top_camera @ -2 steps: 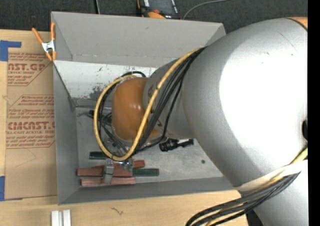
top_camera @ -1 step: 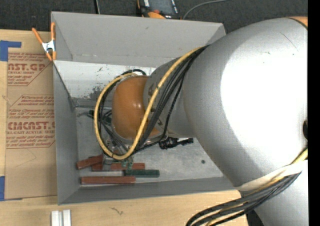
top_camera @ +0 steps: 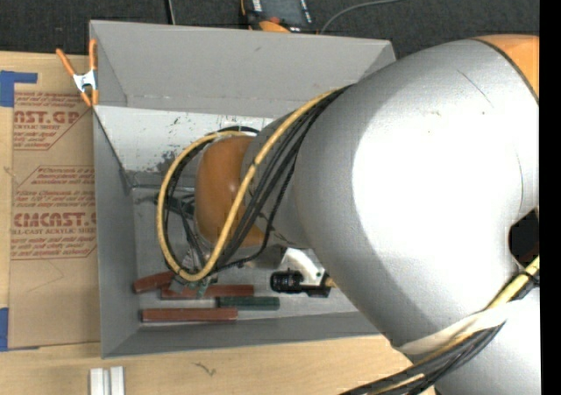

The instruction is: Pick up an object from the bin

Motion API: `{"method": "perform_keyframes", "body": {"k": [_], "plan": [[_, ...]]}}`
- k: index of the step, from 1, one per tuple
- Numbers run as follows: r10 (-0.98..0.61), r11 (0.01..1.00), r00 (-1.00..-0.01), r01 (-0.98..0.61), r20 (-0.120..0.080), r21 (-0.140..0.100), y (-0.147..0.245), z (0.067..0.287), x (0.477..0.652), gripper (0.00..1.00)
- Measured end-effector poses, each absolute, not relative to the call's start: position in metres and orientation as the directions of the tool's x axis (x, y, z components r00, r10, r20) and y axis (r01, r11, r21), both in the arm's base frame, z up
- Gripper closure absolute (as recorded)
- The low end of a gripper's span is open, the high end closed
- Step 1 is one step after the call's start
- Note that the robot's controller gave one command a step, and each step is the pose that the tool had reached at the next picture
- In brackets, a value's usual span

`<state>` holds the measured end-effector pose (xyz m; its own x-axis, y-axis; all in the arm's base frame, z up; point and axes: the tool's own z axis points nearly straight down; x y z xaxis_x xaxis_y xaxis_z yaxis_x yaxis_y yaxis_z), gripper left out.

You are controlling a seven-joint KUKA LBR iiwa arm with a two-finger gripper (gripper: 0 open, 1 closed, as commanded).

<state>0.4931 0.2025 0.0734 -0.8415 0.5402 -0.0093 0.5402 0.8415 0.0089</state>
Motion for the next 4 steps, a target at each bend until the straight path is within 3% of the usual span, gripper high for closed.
{"method": "perform_keyframes", "body": {"k": [1,2,3,4], "plan": [[0.539,0.842,-0.842,0.539,-0.005,0.003,0.202,0.071,0.491,0.00],[0.544,0.839,-0.839,0.544,-0.005,0.008,0.245,0.132,0.524,0.00],[0.425,0.905,-0.905,0.425,0.004,-0.004,0.224,0.070,0.482,0.00],[0.749,0.663,-0.663,0.749,0.000,0.000,0.238,0.082,0.503,0.00]]}}
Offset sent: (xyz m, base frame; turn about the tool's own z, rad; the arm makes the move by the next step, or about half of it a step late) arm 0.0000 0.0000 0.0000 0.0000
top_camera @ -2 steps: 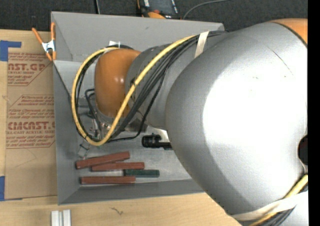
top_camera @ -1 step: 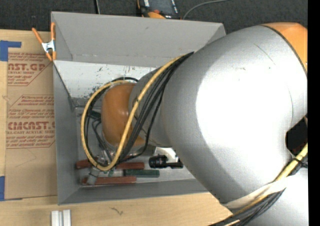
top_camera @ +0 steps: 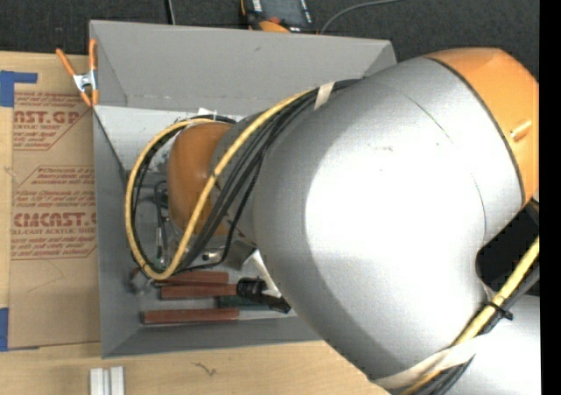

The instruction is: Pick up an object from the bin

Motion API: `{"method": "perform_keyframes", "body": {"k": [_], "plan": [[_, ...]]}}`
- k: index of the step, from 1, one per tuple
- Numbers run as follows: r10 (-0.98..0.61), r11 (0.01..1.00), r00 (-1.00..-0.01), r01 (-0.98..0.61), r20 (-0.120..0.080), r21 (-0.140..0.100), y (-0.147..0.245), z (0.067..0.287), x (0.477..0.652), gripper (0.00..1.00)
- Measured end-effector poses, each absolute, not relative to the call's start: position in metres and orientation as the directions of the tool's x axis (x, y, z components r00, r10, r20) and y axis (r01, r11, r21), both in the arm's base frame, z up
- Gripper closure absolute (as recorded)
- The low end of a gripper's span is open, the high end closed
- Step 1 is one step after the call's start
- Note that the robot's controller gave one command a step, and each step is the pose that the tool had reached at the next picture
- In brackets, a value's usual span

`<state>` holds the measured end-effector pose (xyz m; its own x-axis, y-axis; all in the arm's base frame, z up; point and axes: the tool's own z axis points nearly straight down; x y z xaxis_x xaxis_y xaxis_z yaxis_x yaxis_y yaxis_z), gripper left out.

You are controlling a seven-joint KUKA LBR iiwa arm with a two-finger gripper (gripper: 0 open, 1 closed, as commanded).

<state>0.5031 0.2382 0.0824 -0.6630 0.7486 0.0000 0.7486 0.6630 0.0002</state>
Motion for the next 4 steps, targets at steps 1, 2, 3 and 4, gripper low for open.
{"method": "perform_keyframes", "body": {"k": [1,2,3,4], "plan": [[0.760,0.650,-0.650,0.760,0.000,-0.007,0.176,0.068,0.480,0.00],[0.757,0.654,-0.654,0.757,-0.001,-0.001,0.179,0.069,0.481,1.00],[0.760,0.650,-0.650,0.760,-0.003,0.006,0.182,0.171,0.496,1.00],[0.760,0.649,-0.649,0.760,-0.001,-0.001,0.181,0.166,0.494,0.00]]}}
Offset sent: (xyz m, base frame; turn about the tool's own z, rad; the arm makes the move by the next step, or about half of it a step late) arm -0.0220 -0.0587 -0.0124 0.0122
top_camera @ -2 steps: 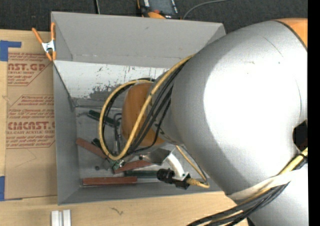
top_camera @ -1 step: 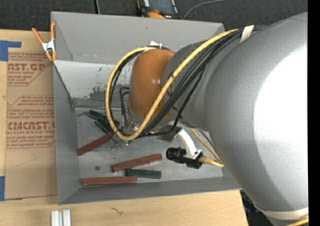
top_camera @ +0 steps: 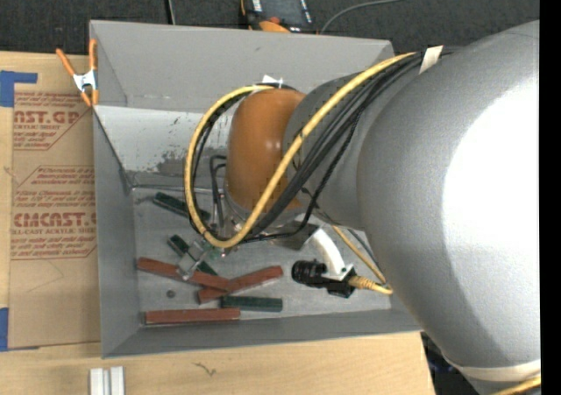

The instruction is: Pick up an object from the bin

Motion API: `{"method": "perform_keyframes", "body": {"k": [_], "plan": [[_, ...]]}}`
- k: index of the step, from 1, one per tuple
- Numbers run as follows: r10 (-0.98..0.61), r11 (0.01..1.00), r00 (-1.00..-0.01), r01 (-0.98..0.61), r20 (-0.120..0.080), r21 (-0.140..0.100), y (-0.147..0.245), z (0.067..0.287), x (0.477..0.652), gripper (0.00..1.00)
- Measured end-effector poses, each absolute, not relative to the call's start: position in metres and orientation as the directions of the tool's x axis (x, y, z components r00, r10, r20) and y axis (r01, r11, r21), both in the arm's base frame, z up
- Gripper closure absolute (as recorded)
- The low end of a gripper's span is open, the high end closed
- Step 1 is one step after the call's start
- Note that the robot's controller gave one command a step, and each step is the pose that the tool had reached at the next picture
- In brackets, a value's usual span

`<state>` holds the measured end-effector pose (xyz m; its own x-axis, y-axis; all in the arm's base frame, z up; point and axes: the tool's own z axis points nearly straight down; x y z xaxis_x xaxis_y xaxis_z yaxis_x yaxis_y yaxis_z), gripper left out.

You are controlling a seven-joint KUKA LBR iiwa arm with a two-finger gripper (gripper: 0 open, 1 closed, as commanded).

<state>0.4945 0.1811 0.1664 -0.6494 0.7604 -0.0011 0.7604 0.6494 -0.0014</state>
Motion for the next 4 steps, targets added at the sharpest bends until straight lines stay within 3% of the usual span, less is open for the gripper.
{"method": "perform_keyframes", "body": {"k": [1,2,3,4], "plan": [[0.694,0.720,-0.720,0.694,0.003,-0.007,0.197,0.065,0.482,0.00],[0.695,0.719,-0.719,0.695,0.000,-0.002,0.197,0.069,0.484,1.00],[0.697,0.717,-0.717,0.697,-0.004,0.007,0.192,0.191,0.496,1.00],[0.697,0.717,-0.717,0.697,-0.001,-0.001,0.191,0.186,0.494,0.00]]}}
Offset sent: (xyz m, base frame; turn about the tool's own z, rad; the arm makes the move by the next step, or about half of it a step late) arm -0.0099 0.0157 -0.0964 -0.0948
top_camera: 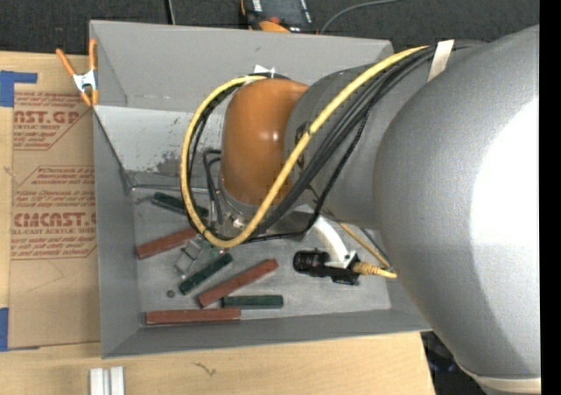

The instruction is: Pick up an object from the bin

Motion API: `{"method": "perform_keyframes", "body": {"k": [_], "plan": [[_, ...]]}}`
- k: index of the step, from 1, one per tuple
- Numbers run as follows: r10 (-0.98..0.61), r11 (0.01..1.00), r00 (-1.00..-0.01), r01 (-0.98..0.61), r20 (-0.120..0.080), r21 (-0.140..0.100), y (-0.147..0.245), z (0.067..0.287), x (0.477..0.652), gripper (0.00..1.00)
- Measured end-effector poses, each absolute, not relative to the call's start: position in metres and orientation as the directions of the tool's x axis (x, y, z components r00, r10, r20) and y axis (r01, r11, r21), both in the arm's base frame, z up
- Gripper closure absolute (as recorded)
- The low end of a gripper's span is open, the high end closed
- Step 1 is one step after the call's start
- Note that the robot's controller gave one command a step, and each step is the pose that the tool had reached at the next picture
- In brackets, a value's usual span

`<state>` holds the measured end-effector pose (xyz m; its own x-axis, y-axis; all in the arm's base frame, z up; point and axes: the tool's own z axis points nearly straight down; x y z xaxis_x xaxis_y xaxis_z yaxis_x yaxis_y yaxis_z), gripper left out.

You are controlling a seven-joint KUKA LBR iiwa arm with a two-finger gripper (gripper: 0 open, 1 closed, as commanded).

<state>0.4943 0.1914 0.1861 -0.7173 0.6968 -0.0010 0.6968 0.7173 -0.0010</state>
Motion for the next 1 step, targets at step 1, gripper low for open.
{"method": "perform_keyframes", "body": {"k": [1], "plan": [[0.469,0.883,-0.883,0.469,-0.002,-0.001,0.2127,0.0695,0.5585,0.00]]}}
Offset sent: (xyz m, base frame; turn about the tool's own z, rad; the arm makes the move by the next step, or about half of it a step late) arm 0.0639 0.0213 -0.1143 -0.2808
